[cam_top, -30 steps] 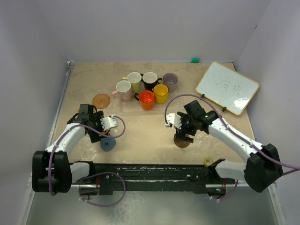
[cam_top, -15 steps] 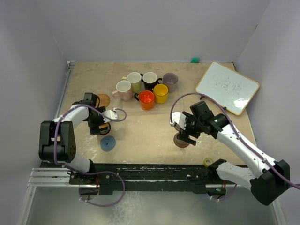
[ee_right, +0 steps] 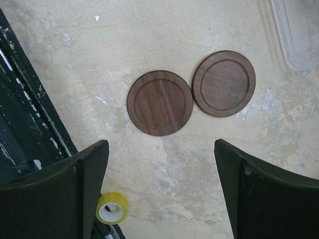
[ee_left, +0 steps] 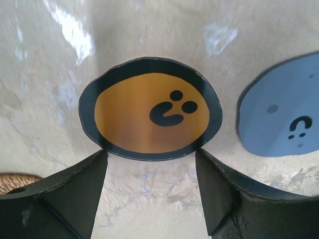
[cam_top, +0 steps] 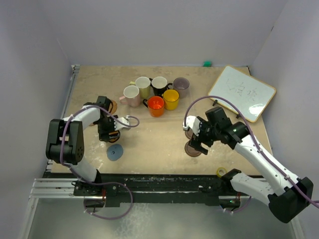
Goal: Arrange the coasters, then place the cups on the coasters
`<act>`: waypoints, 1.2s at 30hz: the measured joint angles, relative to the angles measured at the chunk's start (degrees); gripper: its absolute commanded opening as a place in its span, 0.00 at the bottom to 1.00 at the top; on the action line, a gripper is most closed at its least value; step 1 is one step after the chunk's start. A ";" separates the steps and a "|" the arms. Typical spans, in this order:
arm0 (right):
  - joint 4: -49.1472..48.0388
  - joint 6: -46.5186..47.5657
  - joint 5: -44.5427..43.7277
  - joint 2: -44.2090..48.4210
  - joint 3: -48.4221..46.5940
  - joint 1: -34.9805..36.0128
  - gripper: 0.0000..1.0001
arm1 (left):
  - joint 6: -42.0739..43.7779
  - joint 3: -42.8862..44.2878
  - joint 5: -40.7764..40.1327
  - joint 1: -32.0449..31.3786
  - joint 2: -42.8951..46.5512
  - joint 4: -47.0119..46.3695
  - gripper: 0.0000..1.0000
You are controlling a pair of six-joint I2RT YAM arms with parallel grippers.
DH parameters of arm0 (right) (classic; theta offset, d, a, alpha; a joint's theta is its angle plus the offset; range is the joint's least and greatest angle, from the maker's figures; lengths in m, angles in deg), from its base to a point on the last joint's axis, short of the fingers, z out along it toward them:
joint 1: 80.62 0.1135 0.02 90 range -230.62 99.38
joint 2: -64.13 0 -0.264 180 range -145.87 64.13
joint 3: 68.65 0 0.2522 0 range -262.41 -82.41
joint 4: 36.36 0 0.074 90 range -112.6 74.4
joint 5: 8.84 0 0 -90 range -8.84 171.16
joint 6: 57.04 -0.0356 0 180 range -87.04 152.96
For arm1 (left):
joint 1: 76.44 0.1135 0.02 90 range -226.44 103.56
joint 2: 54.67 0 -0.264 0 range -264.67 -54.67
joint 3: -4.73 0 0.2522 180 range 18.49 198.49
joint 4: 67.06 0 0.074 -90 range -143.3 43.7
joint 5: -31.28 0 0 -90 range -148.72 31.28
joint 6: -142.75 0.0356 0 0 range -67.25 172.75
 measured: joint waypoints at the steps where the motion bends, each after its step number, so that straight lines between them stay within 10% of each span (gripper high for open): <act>1: -0.02 -0.31 0.00 0.13 0.00 0.00 0.88 | -0.20 0.17 0.00 -0.72 -0.15 -0.02 0.68; 36: -3.85 -4.96 -4.35 7.28 1.38 -12.92 0.88 | -29.33 19.85 11.54 -37.92 -17.05 -15.72 0.61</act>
